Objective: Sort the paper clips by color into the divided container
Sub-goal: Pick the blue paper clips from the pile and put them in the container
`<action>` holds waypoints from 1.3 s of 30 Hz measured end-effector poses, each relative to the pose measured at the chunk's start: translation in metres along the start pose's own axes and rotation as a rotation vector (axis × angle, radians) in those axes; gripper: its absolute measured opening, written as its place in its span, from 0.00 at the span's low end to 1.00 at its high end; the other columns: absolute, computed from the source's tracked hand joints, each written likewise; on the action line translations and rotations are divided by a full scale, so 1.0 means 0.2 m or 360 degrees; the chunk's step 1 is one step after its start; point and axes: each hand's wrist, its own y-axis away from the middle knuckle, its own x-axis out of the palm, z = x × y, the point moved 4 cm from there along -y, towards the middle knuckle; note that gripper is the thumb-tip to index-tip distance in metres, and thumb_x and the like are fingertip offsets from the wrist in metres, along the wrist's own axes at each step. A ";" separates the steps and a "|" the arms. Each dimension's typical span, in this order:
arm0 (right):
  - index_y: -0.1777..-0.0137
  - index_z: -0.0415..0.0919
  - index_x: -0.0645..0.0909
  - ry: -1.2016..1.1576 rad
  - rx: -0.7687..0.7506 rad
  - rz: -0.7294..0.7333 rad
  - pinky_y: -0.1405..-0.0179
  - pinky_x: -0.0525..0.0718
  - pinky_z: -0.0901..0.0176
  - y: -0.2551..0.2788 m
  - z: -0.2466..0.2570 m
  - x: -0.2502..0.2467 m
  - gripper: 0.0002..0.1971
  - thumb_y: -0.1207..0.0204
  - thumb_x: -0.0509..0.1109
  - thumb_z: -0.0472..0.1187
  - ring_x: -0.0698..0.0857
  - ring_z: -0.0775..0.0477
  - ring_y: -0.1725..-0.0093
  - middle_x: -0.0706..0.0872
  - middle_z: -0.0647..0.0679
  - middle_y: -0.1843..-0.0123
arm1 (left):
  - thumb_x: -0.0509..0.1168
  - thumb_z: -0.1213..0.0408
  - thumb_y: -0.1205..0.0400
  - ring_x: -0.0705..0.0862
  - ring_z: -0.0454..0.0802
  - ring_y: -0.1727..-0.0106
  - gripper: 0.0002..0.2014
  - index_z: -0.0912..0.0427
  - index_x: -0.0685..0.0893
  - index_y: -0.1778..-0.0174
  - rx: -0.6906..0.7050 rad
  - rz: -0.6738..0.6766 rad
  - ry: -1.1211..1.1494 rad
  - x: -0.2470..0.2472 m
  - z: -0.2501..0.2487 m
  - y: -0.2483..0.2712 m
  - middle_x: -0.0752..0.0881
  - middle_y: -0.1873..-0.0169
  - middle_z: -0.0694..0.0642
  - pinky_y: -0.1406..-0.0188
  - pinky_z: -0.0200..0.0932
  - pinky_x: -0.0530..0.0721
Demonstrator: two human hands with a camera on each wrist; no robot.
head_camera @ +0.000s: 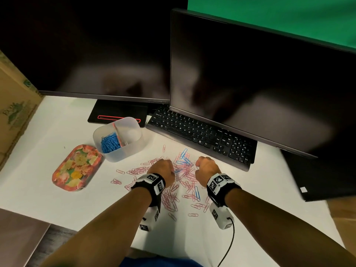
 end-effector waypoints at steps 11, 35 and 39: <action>0.34 0.43 0.78 -0.0096 -0.0044 0.0064 0.45 0.85 0.56 -0.01 0.00 0.00 0.21 0.27 0.65 0.29 0.84 0.42 0.39 0.81 0.43 0.36 | 0.62 0.70 0.21 0.81 0.48 0.67 0.12 0.49 0.83 0.47 -0.0079 -0.0149 0.0681 -0.06 0.06 0.00 0.84 0.69 0.49 0.66 0.33 0.75; 0.40 0.38 0.82 0.0256 -0.0267 -0.0150 0.49 0.85 0.52 0.04 -0.05 0.03 0.13 0.24 0.66 0.33 0.84 0.39 0.43 0.79 0.42 0.40 | 0.55 0.65 0.16 0.84 0.70 0.51 0.14 0.65 0.85 0.52 -0.0281 -0.0064 0.1049 -0.04 -0.07 -0.12 0.86 0.48 0.72 0.46 0.60 0.82; 0.44 0.40 0.83 0.0093 -0.0309 -0.0110 0.49 0.85 0.54 0.03 -0.05 0.02 0.12 0.25 0.66 0.33 0.84 0.40 0.43 0.81 0.44 0.43 | 0.62 0.56 0.18 0.84 0.54 0.56 0.08 0.50 0.83 0.47 0.0096 -0.0075 0.0201 -0.08 -0.14 -0.14 0.89 0.52 0.57 0.57 0.42 0.82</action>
